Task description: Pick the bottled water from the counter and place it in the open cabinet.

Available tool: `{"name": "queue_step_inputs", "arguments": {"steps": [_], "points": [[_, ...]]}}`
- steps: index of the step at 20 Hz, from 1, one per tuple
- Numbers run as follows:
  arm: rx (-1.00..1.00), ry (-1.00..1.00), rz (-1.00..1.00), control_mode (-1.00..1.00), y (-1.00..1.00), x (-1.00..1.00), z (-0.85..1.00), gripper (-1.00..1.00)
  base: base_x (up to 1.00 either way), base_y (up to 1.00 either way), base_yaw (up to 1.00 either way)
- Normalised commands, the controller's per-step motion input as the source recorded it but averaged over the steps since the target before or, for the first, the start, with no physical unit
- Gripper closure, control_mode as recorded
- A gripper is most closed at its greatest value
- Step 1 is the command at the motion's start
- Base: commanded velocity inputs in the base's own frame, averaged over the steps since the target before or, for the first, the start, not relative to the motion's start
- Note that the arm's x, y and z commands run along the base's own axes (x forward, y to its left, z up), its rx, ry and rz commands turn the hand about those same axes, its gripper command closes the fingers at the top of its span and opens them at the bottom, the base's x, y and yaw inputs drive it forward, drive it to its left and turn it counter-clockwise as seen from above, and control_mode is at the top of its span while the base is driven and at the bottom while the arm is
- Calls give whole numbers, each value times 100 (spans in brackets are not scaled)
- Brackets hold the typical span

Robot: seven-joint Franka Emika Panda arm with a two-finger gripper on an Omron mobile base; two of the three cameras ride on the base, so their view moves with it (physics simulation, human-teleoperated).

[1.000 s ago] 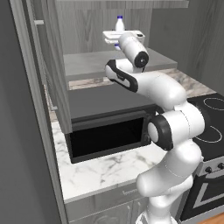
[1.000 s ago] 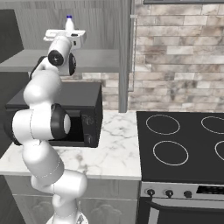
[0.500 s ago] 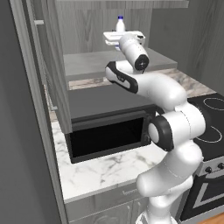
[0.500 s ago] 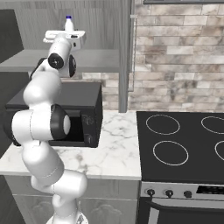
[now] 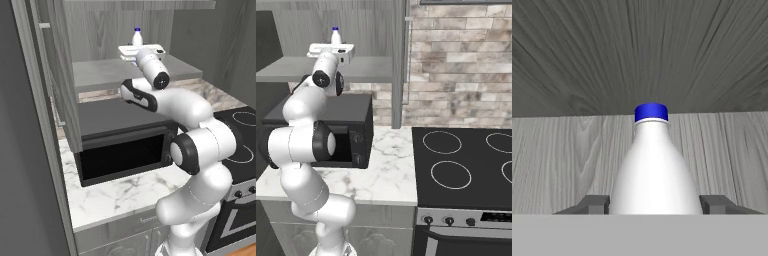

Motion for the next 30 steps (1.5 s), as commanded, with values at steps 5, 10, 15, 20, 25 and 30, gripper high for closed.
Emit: {"name": "queue_step_inputs", "arguments": {"steps": [5, 10, 15, 20, 25, 30], "points": [[0, 0, 0, -100, 0, 0, -21, 100, 0, 0, 0], [0, 0, 0, -100, 0, 0, -17, 100, 0, 0, 0], [0, 0, 0, -100, 0, 0, -15, 100, 0, 0, 0], [0, 0, 0, -100, 0, 0, -14, 100, 0, 0, 0], [0, 0, 0, -100, 0, 0, 0, 100, 0, 0, 0], [0, 0, 0, -100, 0, 0, 0, -100, 0, 0, 0]]}}
